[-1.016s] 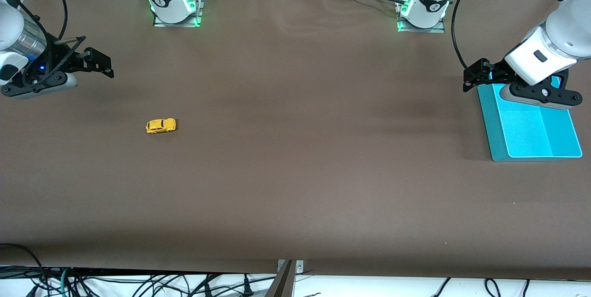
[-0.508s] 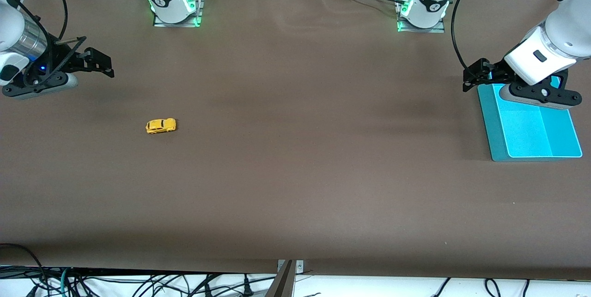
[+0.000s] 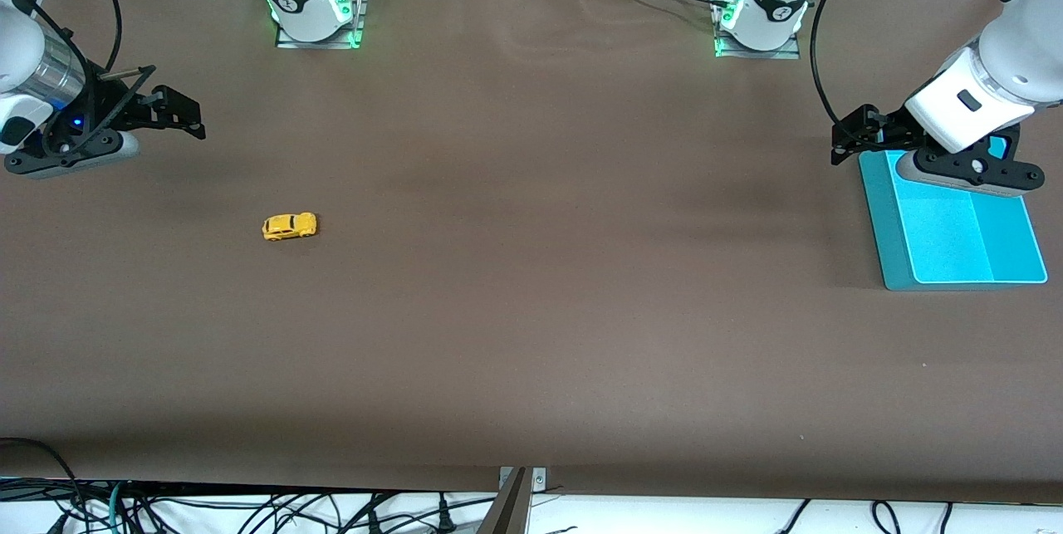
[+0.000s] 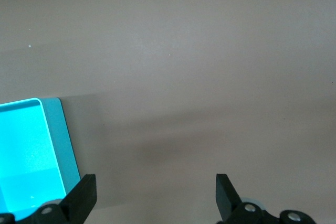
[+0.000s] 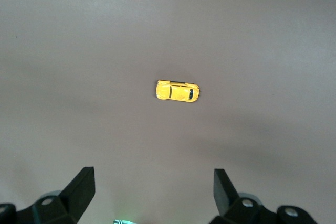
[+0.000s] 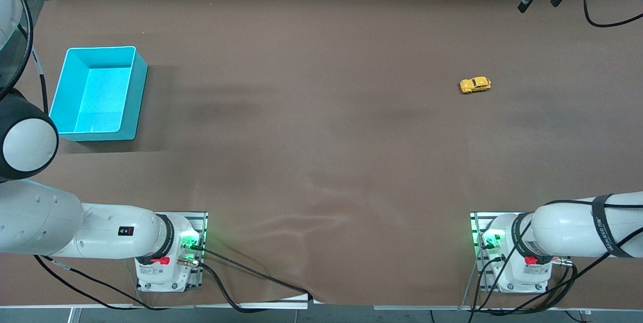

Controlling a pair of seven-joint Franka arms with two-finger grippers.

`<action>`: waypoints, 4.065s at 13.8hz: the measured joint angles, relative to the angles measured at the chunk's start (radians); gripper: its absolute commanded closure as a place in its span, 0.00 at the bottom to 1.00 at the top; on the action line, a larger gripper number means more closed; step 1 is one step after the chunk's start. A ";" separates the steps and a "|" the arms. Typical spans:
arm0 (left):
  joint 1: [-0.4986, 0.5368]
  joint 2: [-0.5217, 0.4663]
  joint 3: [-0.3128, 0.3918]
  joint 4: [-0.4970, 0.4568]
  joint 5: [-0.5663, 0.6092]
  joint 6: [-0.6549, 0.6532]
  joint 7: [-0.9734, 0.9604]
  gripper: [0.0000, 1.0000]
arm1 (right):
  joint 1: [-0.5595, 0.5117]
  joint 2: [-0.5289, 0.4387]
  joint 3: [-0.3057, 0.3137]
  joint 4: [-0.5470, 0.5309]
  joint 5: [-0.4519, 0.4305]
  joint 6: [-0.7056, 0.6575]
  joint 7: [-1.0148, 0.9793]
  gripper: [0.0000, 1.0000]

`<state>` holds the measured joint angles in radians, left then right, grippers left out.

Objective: Wind and store yellow beetle car

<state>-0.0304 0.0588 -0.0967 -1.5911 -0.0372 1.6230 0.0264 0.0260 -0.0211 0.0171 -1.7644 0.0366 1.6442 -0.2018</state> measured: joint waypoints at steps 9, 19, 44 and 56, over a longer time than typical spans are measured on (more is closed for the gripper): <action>0.000 0.000 -0.003 0.000 0.000 0.000 0.000 0.00 | 0.000 0.000 0.000 0.000 -0.007 0.000 0.000 0.00; -0.001 0.000 -0.004 0.000 0.000 0.000 0.000 0.00 | 0.000 0.027 0.000 -0.168 -0.009 0.163 -0.117 0.00; -0.005 0.000 -0.008 0.001 0.000 0.000 0.000 0.00 | -0.020 0.355 0.019 -0.551 -0.014 1.025 -1.413 0.93; -0.006 0.000 -0.009 0.001 0.000 0.000 0.000 0.00 | -0.022 0.369 0.117 -0.500 -0.010 0.934 -1.319 0.94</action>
<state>-0.0360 0.0592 -0.1054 -1.5900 -0.0372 1.6230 0.0264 0.0038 0.3477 0.1337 -2.2643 0.0269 2.5786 -1.5204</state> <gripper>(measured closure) 0.000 0.573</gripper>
